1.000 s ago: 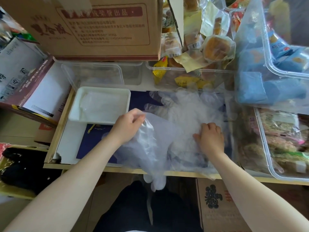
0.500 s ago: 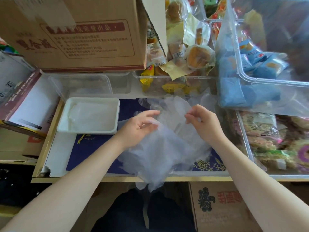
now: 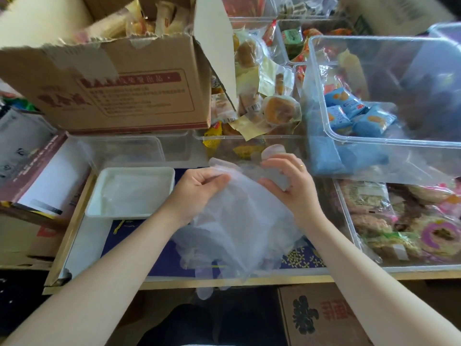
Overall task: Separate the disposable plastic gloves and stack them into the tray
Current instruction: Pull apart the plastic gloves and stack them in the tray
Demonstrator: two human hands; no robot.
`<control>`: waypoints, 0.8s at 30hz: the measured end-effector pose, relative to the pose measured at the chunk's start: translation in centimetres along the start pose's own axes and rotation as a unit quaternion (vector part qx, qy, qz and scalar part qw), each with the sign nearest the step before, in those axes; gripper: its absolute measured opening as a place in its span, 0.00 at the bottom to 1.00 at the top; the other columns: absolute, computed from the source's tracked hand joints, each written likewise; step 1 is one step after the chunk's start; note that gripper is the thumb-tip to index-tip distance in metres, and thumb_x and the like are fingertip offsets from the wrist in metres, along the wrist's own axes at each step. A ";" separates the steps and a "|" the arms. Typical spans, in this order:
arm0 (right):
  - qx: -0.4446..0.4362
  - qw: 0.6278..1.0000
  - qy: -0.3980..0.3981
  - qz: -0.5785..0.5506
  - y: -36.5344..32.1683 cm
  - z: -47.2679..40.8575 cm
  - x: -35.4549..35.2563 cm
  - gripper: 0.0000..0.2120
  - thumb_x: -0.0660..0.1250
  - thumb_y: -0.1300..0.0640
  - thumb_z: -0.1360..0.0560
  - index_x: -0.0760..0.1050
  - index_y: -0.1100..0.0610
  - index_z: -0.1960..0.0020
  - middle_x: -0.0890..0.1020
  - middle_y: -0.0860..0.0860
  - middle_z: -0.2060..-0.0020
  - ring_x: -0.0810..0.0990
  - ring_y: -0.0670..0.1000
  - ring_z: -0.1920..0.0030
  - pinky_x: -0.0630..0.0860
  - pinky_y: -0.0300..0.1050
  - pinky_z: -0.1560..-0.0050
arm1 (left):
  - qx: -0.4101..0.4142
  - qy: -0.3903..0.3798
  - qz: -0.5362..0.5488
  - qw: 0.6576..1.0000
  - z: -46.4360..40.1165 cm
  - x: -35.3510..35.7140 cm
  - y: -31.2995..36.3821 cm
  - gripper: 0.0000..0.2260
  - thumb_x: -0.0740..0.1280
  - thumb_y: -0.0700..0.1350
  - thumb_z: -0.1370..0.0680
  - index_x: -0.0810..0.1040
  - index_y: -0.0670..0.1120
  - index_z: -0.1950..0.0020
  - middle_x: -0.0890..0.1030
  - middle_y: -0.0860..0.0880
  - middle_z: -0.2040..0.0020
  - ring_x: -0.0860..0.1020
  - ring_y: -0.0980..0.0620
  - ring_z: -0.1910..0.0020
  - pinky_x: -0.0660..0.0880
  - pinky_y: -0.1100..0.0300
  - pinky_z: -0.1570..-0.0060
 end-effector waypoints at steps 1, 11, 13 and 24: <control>0.039 0.998 0.056 -0.001 1.1 0.6 -0.8 0.22 0.69 0.47 0.31 0.72 0.52 0.39 0.72 0.47 0.40 0.71 0.51 0.40 0.70 0.47 0.39 | -0.006 0.007 0.010 1.000 0.1 -0.4 -0.1 0.08 0.66 0.50 0.29 0.85 0.56 0.58 0.85 0.53 0.57 0.82 0.54 0.55 0.78 0.60 0.54; 0.461 0.793 -0.139 -0.374 5.7 4.8 6.8 0.23 0.70 0.52 0.27 0.72 0.60 0.36 0.77 0.55 0.42 0.74 0.56 0.39 0.67 0.52 0.35 | -0.017 0.072 0.033 0.997 1.8 -3.7 0.3 0.08 0.66 0.51 0.29 0.85 0.54 0.60 0.85 0.51 0.56 0.81 0.50 0.53 0.78 0.56 0.52; 0.443 0.813 -0.160 -0.341 5.2 4.8 7.3 0.10 0.67 0.65 0.27 0.78 0.65 0.45 0.82 0.59 0.50 0.79 0.57 0.49 0.73 0.49 0.43 | -0.024 0.110 0.027 0.993 1.8 -4.7 0.0 0.08 0.66 0.49 0.26 0.85 0.55 0.61 0.84 0.52 0.59 0.81 0.51 0.56 0.77 0.57 0.54; 0.205 0.977 -0.034 -0.044 0.3 -3.1 0.7 0.12 0.65 0.58 0.24 0.70 0.66 0.59 0.67 0.50 0.70 0.63 0.47 0.68 0.60 0.38 0.69 | -0.111 0.285 -0.086 0.948 1.5 -11.9 -3.3 0.07 0.67 0.49 0.23 0.81 0.49 0.59 0.77 0.49 0.67 0.75 0.47 0.64 0.72 0.55 0.60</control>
Point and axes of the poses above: each hand's wrist, its own z-axis away from the middle knuckle, its own x-axis out of the palm, y = z × x, the point moved 6 cm from there along -z, towards the middle knuckle
